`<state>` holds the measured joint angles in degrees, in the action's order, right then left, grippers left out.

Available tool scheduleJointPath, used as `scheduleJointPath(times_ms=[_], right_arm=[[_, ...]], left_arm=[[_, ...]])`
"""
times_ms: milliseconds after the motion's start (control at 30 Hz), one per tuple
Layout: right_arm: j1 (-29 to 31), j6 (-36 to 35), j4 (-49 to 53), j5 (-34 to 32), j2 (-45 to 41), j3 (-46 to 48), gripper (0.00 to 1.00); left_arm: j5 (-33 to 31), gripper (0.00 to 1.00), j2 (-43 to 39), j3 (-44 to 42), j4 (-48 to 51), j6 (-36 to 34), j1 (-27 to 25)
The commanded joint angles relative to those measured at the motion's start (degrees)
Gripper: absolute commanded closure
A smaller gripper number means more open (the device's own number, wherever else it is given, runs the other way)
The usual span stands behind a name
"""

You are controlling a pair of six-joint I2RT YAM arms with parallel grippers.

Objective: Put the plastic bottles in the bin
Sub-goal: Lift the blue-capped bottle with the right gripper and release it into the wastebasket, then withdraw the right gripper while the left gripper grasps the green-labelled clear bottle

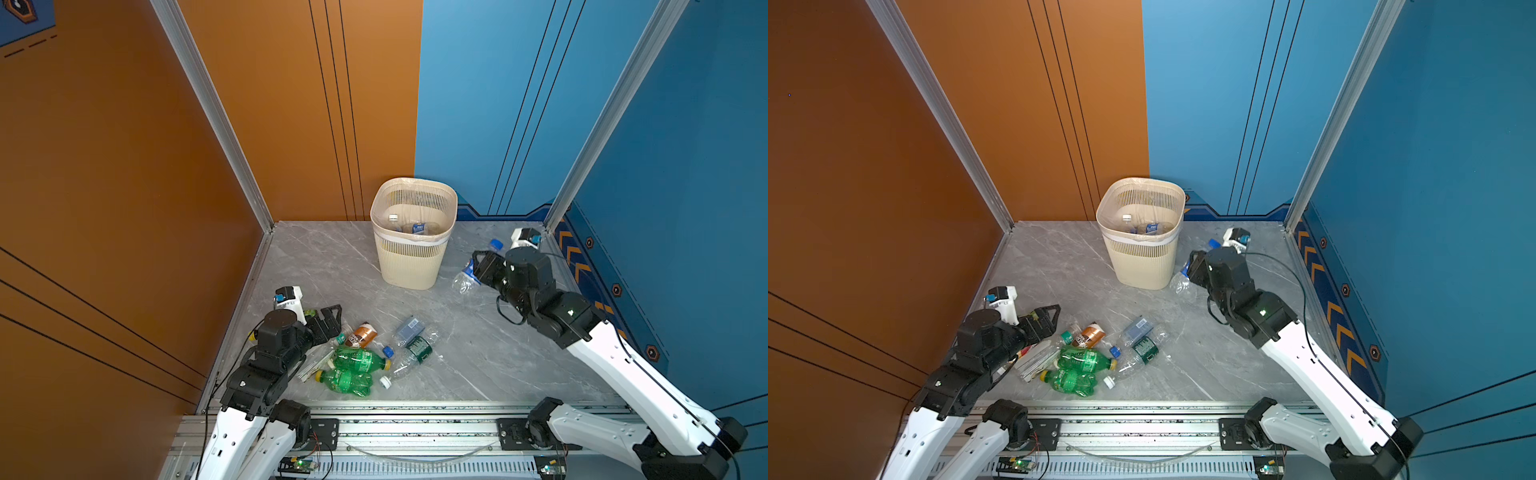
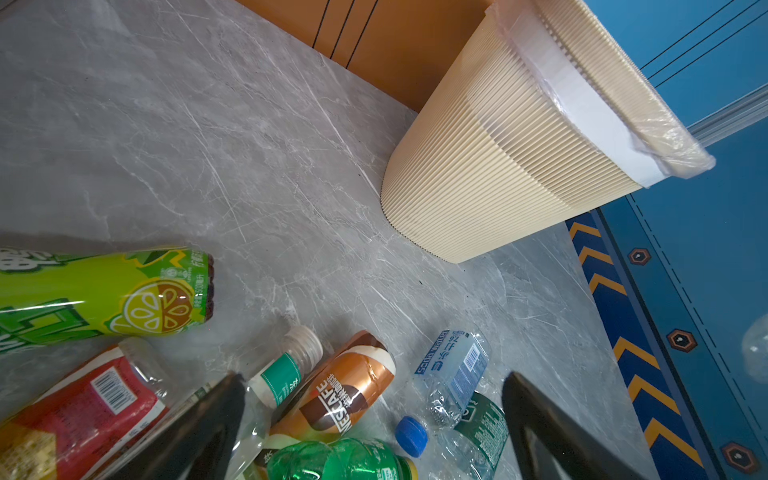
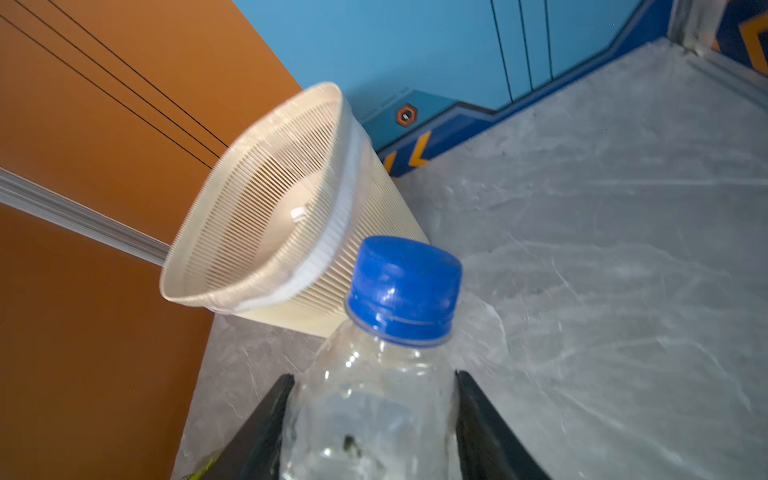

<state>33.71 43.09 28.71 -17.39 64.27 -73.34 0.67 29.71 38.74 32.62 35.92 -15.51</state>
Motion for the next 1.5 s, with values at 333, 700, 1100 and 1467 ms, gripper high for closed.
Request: scheduleJointPath(times_ms=[333,700,1100,1467], right_arm=[[-8.01,-20.03,3.88,17.28,31.29,-41.43,0.50],[-10.99,-22.21,7.71,21.92,45.70,-54.25,0.49],[-12.03,-23.32,11.22,20.35,43.31,-58.37,0.00],[-7.47,-18.69,-7.24,13.64,3.33,-3.24,0.00]], left_arm=[[-0.68,0.02,-1.59,-1.30,3.05,1.99,0.56],[-0.29,0.02,-1.59,-0.70,3.41,1.70,0.66],[0.46,0.02,-1.85,-0.29,4.20,1.43,0.71],[4.86,0.02,-0.46,-1.54,2.33,1.11,0.27]])
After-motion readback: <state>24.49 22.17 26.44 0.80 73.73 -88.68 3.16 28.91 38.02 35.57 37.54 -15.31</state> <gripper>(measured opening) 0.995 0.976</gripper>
